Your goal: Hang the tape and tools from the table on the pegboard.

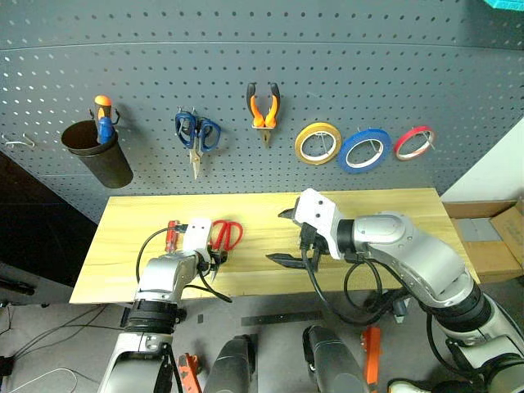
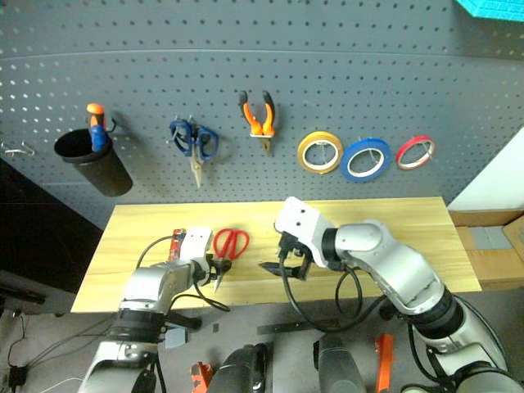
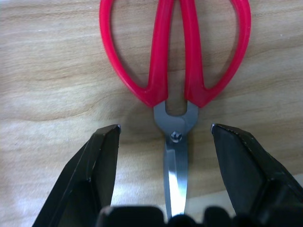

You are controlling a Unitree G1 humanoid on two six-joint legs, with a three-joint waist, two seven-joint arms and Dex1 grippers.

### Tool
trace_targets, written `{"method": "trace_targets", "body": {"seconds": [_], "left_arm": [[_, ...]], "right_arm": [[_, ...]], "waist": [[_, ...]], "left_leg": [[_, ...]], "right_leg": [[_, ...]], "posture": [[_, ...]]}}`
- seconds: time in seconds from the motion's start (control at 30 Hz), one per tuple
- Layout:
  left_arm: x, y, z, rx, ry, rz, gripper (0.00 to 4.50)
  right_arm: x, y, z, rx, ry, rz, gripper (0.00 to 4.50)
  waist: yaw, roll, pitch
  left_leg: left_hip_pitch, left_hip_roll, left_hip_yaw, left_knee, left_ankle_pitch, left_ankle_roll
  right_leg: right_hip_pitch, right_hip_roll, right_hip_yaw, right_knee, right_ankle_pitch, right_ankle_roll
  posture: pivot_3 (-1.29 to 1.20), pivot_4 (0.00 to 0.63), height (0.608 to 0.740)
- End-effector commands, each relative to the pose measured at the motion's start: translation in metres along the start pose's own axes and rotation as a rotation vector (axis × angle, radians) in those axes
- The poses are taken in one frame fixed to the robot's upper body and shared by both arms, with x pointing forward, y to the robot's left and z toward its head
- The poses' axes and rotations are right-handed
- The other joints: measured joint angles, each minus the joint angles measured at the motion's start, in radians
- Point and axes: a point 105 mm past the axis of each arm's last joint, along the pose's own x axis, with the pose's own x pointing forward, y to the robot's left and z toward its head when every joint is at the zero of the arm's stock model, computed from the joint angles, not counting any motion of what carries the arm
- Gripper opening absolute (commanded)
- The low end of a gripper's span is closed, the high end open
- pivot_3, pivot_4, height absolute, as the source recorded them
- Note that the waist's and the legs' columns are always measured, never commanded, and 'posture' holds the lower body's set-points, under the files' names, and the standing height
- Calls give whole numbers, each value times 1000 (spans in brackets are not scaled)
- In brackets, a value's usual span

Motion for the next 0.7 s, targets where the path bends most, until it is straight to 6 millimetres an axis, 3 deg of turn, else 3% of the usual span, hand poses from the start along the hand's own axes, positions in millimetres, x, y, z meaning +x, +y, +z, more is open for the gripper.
{"method": "trace_targets", "body": {"seconds": [0.03,0.13,0.4,0.7], "left_arm": [[0,4,2,-14,2,-1,3282],[2,4,-1,-16,13,-7,2726],[3,1,-3,-14,-23,-42,254],[-5,-1,8,14,-171,-54,257]], "right_arm": [[-2,5,9,-57,-33,12,4500],[-2,4,9,-56,-29,12,4500],[-3,-1,6,-31,-12,-11,4500],[-8,-10,9,-52,-29,-83,4500]], "waist": [[1,0,0],[1,0,0],[1,0,0],[2,0,0]], "left_leg": [[0,0,0,0,0,0],[0,0,0,0,0,0],[0,0,0,0,0,0],[0,0,0,0,0,0]], "right_leg": [[0,0,0,0,0,0],[0,0,0,0,0,0],[0,-2,0,0,0,0],[0,-4,0,0,0,0]], "posture": [[-157,209,740],[-160,209,740],[-159,209,740],[-161,203,740]]}}
